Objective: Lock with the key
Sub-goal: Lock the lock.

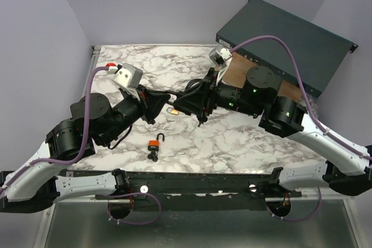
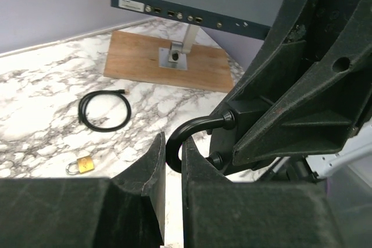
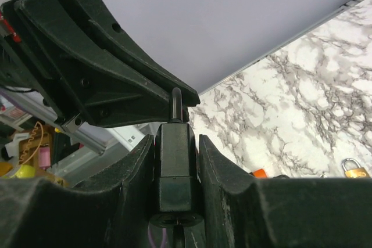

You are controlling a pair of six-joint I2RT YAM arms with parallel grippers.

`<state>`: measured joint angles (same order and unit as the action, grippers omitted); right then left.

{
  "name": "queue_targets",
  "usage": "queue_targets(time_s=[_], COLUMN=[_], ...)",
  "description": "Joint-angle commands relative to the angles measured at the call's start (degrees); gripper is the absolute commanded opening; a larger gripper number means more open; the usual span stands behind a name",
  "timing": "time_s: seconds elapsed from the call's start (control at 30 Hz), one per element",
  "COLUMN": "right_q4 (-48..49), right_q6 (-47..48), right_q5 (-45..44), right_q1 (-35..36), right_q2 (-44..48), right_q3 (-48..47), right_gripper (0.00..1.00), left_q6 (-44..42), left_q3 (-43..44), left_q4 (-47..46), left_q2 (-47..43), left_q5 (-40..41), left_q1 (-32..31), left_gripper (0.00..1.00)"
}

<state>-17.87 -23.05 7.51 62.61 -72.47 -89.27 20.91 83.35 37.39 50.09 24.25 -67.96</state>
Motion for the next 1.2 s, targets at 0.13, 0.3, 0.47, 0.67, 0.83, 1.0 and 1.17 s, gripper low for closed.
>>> queue_targets(time_s=[0.13,0.3,0.47,0.67,0.83,1.0,1.17], right_q4=[17.28,19.63,19.84,20.01,17.97,18.17,19.1], right_q6=[-4.35,-4.74,-5.03,-4.95,-2.79,-1.26,0.15], right_q5=[7.3,7.72,10.87,10.66,6.55,5.09,3.91], right_q1=[0.29,0.31,0.27,0.27,0.31,0.27,0.27], right_q2=[2.89,5.74,6.09,7.17,8.94,10.37,12.63], right_q3=[5.44,7.0,7.57,8.78,9.61,11.93,14.73], right_gripper=[0.01,0.01,0.01,0.01,0.03,0.22,0.47], left_q6=[0.74,0.28,0.93,2.12,2.69,3.09,2.48], left_q3=[-2.47,-3.0,-4.02,-4.83,-3.76,-2.81,-2.07], left_q4=[-3.69,-4.38,-6.75,-7.86,-5.81,-4.99,-3.9], left_q2=[2.77,1.7,0.48,-0.35,-0.69,-1.34,-1.83], left_q5=[-37.06,-41.3,-44.52,-48.01,-46.36,-43.88,-41.3], left_q1=[1.41,2.68,3.57,5.19,6.69,7.17,7.27], left_gripper=[0.16,0.17,0.15,0.0,0.0,0.0,0.0])
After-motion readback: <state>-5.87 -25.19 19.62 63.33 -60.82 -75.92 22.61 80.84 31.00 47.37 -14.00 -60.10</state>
